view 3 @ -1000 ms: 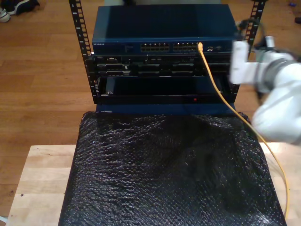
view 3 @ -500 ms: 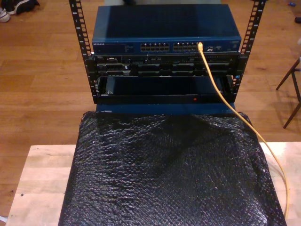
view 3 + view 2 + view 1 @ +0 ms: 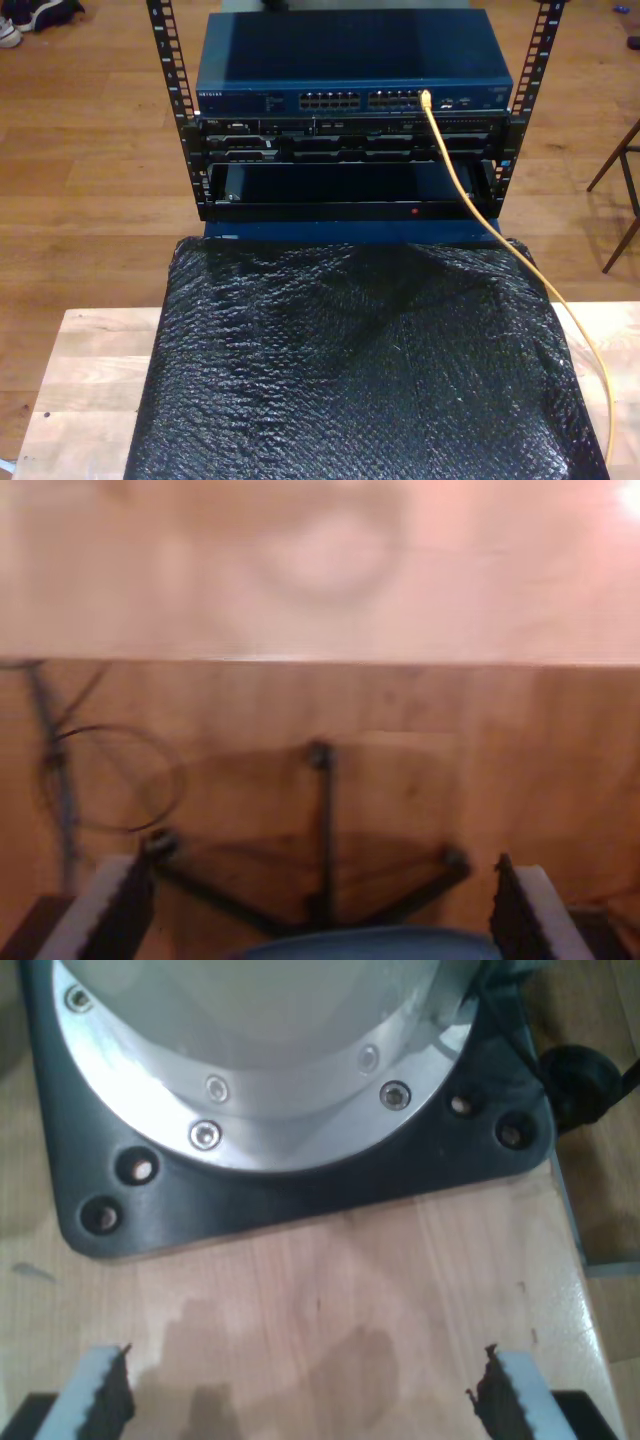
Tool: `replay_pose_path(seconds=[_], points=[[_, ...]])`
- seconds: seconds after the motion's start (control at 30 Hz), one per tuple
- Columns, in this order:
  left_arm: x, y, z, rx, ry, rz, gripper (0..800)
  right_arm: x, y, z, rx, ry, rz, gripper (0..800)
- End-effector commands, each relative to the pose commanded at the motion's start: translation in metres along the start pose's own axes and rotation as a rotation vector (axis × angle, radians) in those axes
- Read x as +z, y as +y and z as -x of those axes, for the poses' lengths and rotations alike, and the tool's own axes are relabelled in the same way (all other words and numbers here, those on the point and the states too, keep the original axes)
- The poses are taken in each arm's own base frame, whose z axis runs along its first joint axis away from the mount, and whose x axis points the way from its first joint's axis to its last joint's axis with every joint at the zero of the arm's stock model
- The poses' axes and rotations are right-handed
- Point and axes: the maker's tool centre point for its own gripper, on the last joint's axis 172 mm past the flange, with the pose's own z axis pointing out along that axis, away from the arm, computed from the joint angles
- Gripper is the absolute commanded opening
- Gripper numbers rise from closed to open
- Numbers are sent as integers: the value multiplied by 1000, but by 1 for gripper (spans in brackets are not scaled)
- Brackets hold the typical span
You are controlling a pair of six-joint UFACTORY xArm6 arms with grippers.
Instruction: Grab the cable and plug it in
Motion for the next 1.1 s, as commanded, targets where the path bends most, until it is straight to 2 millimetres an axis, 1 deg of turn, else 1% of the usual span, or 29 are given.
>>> replay_pose_path(seconds=[0.1,0.13,0.33,0.47,0.63,0.87,0.97,1.1], points=[[1,0,-1,0,3,0,800,7,-34,1,-5,2,-72,797],[0,0,0,0,0,0,800,8,-43,3,-3,4,-85,797],[0,0,0,0,0,0,800,16,-79,4,-31,41,-122,797],[1,0,-1,0,2,0,800,18,-99,4,-54,67,-139,797],[1,0,-1,0,2,0,800,19,-124,-4,-74,131,-176,797],[0,0,0,0,0,0,800,25,-146,-6,-64,157,-189,796],[1,0,-1,0,3,0,800,25,-154,-6,-104,171,-189,797],[0,0,0,0,2,0,800,28,-170,-9,-136,197,-183,797]])
